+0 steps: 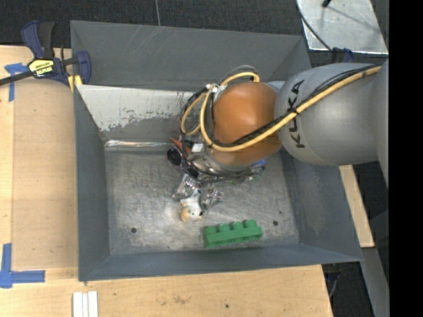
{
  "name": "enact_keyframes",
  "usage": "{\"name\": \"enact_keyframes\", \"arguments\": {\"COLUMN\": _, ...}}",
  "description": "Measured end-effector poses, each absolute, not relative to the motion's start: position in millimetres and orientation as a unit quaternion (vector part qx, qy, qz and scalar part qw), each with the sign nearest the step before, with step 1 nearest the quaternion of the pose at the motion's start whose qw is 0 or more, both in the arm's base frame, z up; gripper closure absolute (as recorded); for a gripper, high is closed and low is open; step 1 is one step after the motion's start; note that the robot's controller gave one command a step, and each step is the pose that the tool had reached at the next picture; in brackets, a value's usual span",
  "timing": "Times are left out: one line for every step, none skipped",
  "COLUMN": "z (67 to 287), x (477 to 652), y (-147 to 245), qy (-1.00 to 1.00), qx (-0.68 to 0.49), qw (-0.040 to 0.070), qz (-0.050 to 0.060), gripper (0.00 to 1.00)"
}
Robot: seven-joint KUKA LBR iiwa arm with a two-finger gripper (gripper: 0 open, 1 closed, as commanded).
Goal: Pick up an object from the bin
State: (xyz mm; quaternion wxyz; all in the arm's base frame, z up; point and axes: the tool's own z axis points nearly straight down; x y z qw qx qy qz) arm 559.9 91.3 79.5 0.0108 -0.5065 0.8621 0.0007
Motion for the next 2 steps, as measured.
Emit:
{"name": "enact_keyframes", "arguments": {"z": 87.4, "x": 557.8, "y": 89.9, "qy": 0.862, "qx": -0.506, "qw": 0.003, "qz": 0.001, "gripper": 1.00}}
{"name": "enact_keyframes", "arguments": {"z": 96.2, "x": 558.1, "y": 89.4, "qy": 0.863, "qx": -0.506, "qw": 0.002, "qz": 0.000, "gripper": 1.00}}
